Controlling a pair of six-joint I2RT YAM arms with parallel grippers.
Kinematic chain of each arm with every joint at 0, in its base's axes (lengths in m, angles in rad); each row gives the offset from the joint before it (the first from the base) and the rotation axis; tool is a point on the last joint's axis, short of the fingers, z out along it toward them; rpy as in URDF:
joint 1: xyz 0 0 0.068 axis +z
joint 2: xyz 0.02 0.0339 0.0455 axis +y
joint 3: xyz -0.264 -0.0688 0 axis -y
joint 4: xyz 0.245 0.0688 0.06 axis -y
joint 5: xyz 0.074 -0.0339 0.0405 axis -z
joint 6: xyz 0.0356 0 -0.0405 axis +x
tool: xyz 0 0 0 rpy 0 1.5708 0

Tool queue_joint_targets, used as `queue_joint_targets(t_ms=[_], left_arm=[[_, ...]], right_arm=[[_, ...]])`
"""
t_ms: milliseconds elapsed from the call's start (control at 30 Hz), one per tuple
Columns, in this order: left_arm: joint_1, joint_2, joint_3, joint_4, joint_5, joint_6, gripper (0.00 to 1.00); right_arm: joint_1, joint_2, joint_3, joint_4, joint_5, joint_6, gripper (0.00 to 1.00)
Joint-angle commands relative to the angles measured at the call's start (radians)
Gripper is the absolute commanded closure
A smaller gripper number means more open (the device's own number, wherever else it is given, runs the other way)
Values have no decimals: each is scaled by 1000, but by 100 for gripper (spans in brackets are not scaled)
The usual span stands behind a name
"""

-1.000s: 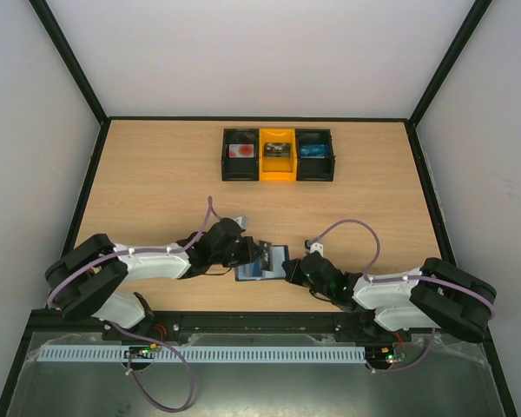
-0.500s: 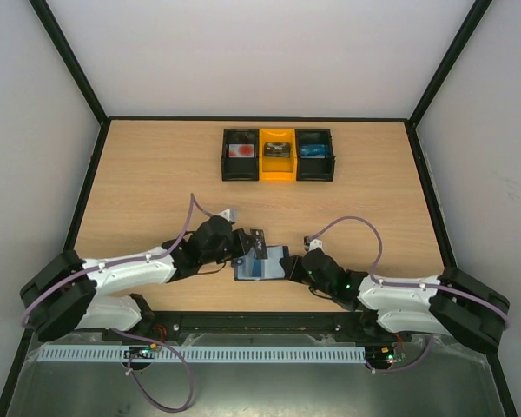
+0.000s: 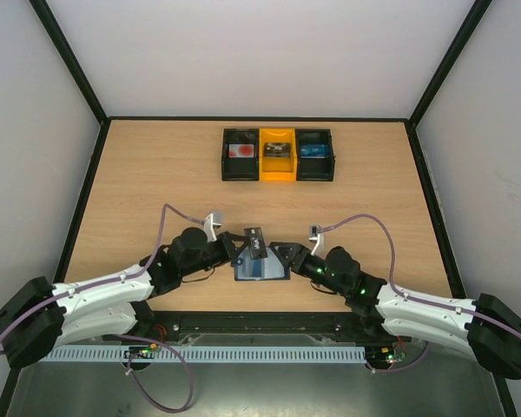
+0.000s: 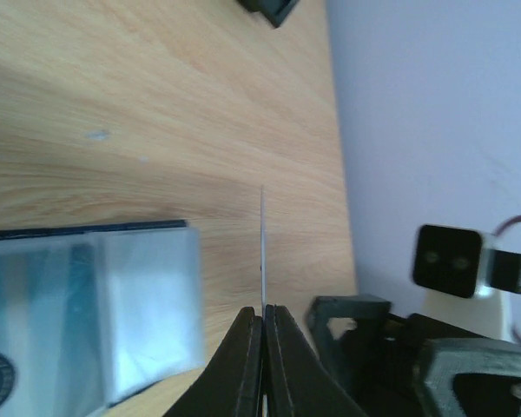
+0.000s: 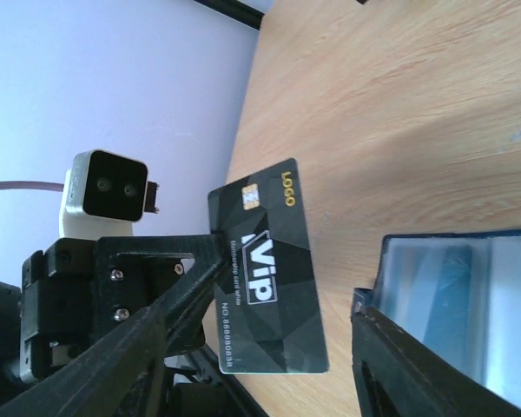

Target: Take the credit cards out of the card holder

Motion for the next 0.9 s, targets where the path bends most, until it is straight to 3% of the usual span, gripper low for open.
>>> queue_joint_targets(t_ms=[0, 167, 300, 567, 867], left_arm=[[-5, -71, -13, 123, 26, -39, 97], [-14, -116, -28, 160, 17, -47, 97], [-22, -125, -55, 219, 13, -70, 97], [-27, -114, -93, 318, 24, -102, 97], [-31, -86, -96, 362, 46, -116, 97]], right_arm=[[4, -26, -21, 74, 10, 91, 38], [3, 8, -10, 142, -26, 123, 28], [3, 52, 5, 186, -77, 120, 32], [3, 95, 9, 272, -133, 129, 56], [3, 69, -11, 286, -131, 132, 96]])
